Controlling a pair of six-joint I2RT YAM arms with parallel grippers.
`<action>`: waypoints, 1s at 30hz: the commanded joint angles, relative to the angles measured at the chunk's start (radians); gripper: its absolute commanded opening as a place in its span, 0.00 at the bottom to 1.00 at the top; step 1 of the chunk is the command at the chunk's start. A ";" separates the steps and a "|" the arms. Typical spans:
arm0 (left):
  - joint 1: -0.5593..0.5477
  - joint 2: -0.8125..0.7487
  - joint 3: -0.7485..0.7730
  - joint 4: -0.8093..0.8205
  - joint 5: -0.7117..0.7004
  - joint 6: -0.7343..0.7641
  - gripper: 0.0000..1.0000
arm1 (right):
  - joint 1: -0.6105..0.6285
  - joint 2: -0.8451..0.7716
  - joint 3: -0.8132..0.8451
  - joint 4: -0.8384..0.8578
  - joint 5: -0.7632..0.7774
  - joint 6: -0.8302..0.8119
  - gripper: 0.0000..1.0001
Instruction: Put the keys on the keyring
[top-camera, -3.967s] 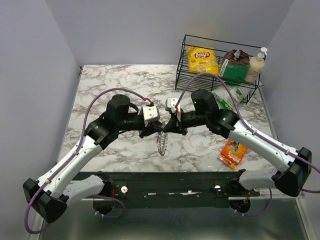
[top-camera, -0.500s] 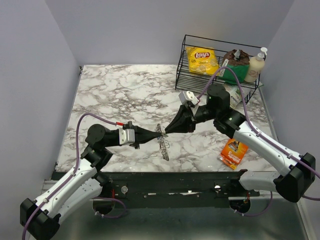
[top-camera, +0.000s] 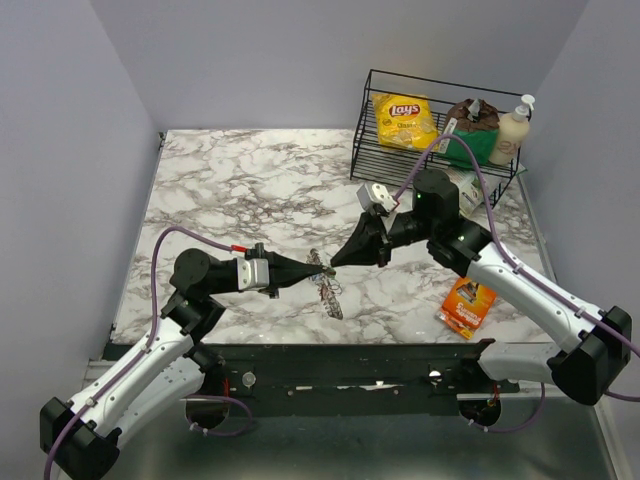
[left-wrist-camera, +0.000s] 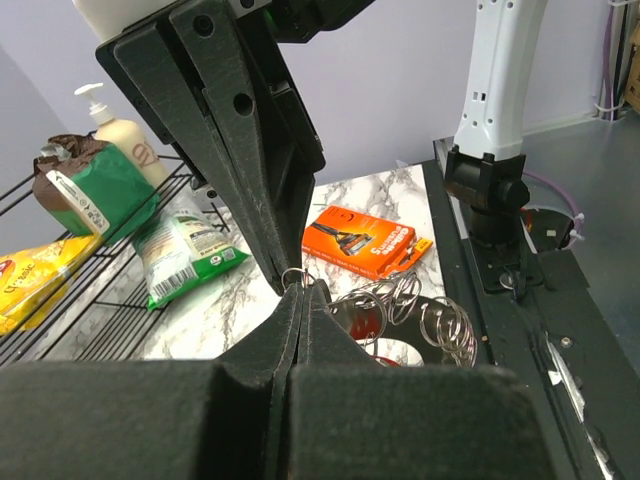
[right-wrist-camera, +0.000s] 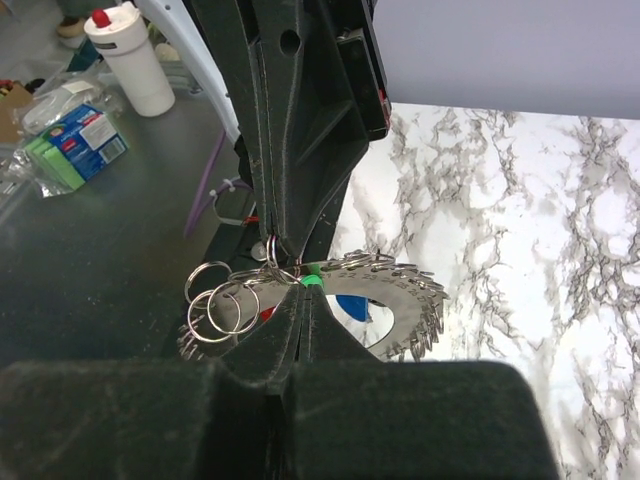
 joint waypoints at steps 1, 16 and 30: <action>0.000 -0.019 0.048 0.017 0.010 0.021 0.00 | 0.005 -0.049 -0.013 -0.035 0.043 -0.055 0.09; 0.000 -0.019 0.074 -0.033 0.028 0.038 0.00 | 0.004 -0.026 0.010 -0.061 0.003 -0.073 0.53; 0.000 -0.005 0.080 -0.050 0.027 0.051 0.00 | 0.007 -0.017 0.030 -0.058 -0.020 -0.058 0.47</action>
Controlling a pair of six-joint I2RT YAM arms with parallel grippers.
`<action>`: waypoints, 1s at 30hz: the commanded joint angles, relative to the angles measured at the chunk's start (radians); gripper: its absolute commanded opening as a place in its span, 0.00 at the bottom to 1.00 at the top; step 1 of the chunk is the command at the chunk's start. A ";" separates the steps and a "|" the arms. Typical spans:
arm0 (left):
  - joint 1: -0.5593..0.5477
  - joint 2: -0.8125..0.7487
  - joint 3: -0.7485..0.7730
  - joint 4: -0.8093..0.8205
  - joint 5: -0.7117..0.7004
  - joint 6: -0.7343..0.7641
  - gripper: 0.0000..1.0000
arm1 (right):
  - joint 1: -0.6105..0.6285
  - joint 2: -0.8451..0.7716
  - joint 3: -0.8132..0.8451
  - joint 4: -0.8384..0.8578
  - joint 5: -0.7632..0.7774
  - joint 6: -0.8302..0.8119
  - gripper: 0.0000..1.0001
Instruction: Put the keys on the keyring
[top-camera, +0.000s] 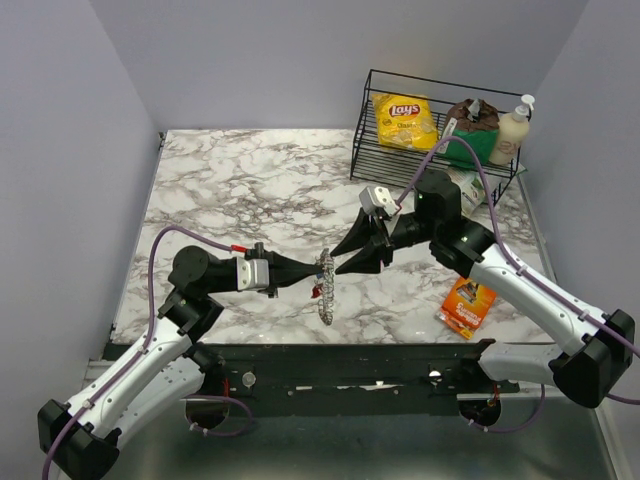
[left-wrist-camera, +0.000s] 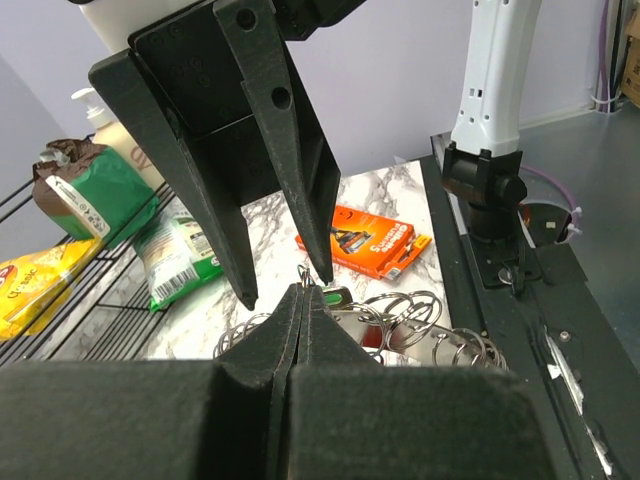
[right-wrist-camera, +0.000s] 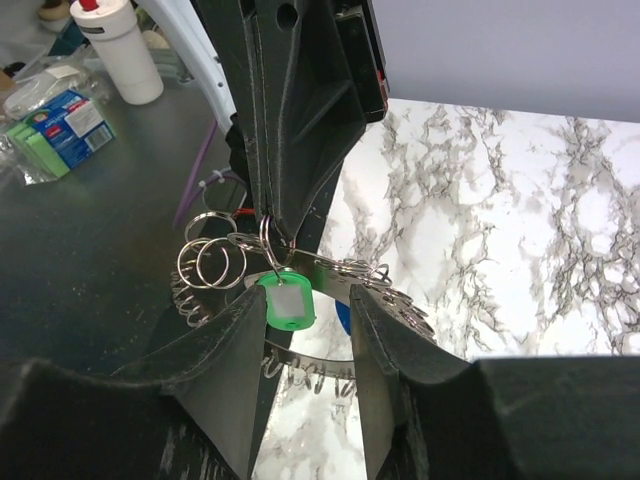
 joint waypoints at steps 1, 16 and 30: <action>0.000 -0.002 0.047 0.006 0.014 0.021 0.00 | 0.007 0.000 0.031 -0.005 -0.034 0.012 0.45; 0.002 0.006 0.047 -0.005 0.007 0.030 0.00 | 0.010 0.011 0.034 -0.004 -0.042 0.026 0.39; 0.000 0.008 0.042 -0.013 -0.002 0.039 0.00 | 0.013 0.020 0.034 -0.005 -0.037 0.029 0.20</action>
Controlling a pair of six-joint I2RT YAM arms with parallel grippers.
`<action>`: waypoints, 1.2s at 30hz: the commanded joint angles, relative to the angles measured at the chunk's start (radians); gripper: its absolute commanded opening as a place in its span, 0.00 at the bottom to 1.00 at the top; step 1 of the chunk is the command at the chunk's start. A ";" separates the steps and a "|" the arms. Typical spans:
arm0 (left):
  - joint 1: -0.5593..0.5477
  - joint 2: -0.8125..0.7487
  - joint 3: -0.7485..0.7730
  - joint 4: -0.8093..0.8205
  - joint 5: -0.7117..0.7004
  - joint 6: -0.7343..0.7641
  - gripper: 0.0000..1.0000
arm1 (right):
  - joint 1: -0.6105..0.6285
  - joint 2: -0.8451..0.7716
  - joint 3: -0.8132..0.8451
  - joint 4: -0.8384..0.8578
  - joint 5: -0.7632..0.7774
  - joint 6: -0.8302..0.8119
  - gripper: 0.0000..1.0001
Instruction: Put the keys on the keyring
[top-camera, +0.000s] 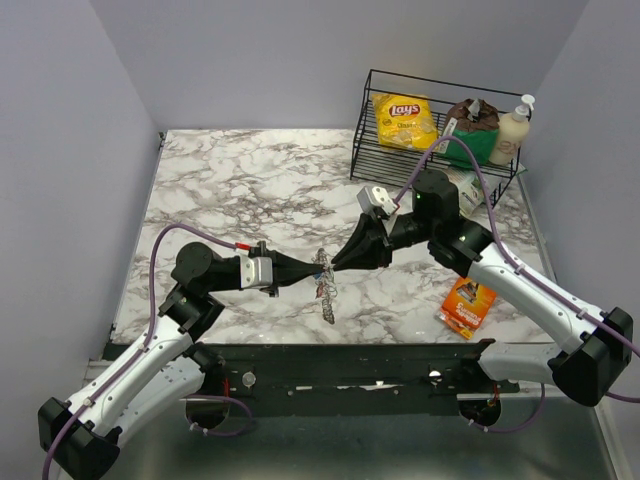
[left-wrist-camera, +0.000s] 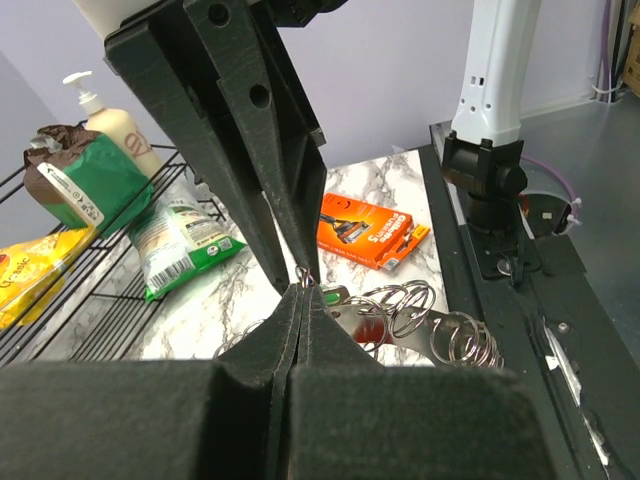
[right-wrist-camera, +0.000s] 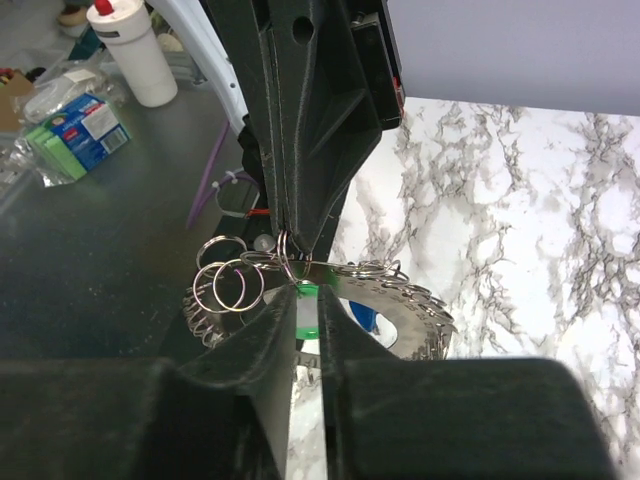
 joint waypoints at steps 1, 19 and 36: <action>0.000 -0.009 0.028 0.032 -0.001 0.015 0.00 | 0.009 0.012 0.030 -0.005 -0.020 0.003 0.17; 0.000 -0.024 0.020 0.045 -0.023 0.015 0.00 | 0.009 0.016 0.017 -0.025 -0.026 -0.021 0.01; 0.000 -0.023 0.020 0.114 -0.003 -0.034 0.00 | 0.021 0.059 0.009 -0.030 -0.024 -0.020 0.01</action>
